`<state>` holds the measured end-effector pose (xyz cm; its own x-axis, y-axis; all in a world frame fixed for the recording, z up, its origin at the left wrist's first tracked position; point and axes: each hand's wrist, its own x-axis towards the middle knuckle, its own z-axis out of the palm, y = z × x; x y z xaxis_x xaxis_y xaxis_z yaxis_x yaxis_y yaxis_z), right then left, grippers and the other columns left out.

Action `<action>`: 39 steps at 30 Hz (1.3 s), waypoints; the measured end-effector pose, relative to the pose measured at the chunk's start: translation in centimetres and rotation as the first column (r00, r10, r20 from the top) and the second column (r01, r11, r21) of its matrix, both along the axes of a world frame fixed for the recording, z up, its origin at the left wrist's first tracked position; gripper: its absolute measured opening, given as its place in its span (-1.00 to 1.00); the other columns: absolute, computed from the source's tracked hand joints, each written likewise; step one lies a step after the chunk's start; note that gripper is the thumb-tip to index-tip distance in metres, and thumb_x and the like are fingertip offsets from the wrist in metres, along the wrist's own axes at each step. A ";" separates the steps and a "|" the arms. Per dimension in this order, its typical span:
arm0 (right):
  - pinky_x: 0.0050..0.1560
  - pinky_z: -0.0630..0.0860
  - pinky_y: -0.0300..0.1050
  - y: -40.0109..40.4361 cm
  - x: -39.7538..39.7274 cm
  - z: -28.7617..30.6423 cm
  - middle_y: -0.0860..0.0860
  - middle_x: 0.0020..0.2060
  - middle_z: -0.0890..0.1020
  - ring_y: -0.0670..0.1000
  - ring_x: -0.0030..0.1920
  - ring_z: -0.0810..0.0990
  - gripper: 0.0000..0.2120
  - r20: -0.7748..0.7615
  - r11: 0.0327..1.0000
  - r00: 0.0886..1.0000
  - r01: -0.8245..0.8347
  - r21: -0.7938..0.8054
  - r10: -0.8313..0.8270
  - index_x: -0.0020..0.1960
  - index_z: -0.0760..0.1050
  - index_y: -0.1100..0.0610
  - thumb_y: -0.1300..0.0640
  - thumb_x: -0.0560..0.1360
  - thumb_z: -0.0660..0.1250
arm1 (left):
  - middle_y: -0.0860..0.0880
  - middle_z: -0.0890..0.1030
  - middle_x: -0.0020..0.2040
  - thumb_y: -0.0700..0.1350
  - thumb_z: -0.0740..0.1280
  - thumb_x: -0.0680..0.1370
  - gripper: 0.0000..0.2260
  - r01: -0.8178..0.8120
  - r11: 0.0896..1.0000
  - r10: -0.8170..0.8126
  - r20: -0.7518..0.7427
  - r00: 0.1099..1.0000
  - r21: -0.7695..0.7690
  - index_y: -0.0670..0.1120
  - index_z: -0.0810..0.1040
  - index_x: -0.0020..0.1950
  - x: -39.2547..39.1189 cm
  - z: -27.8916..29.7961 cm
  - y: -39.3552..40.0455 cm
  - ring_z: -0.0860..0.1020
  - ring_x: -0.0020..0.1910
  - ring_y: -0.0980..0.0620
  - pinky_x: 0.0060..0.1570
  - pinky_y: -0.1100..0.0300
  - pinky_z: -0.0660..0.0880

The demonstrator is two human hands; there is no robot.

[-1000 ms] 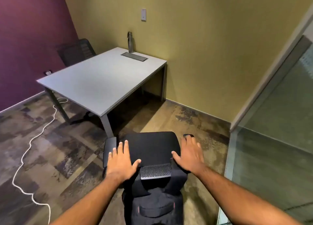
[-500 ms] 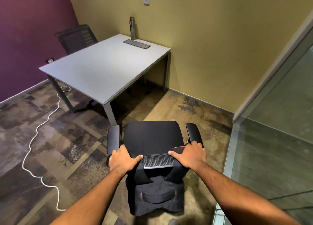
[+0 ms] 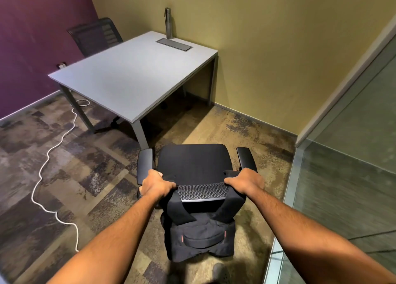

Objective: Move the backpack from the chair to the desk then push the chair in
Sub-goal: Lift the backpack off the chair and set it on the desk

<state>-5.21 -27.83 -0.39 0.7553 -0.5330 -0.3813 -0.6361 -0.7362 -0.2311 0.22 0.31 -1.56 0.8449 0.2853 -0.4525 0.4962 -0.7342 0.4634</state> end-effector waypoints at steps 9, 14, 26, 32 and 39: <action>-0.23 0.45 -0.09 -2.0 0.6 0.8 0.06 -0.11 0.70 0.16 -0.07 0.68 -0.46 0.107 0.974 0.981 0.142 0.176 -0.162 -0.07 0.60 0.07 -0.35 0.20 0.44 | -0.08 0.59 0.06 0.21 0.45 0.44 -0.63 0.140 0.975 -0.162 0.117 0.980 0.174 0.07 0.37 0.02 0.2 -0.6 0.1 0.47 0.15 -0.18 0.02 -0.01 0.33; -0.32 0.41 -0.10 -2.7 0.7 1.1 0.05 -0.20 0.65 0.12 -0.14 0.65 -0.55 0.074 0.945 0.980 0.158 0.286 -0.186 -0.16 0.57 0.07 -0.25 0.18 0.55 | -0.21 0.44 0.25 0.13 0.23 0.62 -0.68 0.326 0.852 -0.456 0.276 0.846 0.410 -0.09 0.50 0.18 -3.4 -1.9 -1.5 0.40 0.19 -0.26 0.21 -0.16 0.38; -0.16 0.53 -0.04 -2.7 0.3 -0.1 -0.03 -0.14 0.64 0.07 -0.10 0.64 -0.48 0.151 0.865 0.941 0.206 0.458 -0.304 -0.12 0.53 0.07 -0.28 0.20 0.62 | -0.21 0.46 0.37 0.14 0.16 0.60 -0.56 0.466 0.760 -0.593 0.191 0.782 0.453 -0.10 0.45 0.35 -4.6 -2.6 -1.9 0.39 0.37 -0.28 0.37 -0.16 0.32; -0.23 0.57 -0.08 -4.3 -0.5 -0.7 0.13 -0.14 0.75 0.05 -0.20 0.72 -0.70 0.215 0.736 0.880 0.195 0.649 -0.424 -0.12 0.66 0.21 0.04 0.35 0.66 | -0.17 0.54 0.31 0.12 0.09 0.58 -0.56 0.509 0.713 -0.613 0.076 0.786 0.482 -0.05 0.48 0.36 -3.7 -2.3 -2.2 0.43 0.27 -0.23 0.28 -0.09 0.33; -0.23 0.60 -0.02 -7.3 -2.4 -0.4 0.14 -0.16 0.71 0.13 -0.16 0.71 -0.57 0.176 0.656 0.763 0.385 0.649 -0.622 -0.06 0.62 0.30 0.10 0.23 0.70 | -0.18 0.61 0.18 0.09 0.11 0.57 -0.62 0.524 0.721 -0.628 0.106 0.771 0.453 -0.11 0.55 0.16 -3.6 -2.2 -2.2 0.49 0.24 -0.17 0.27 -0.02 0.39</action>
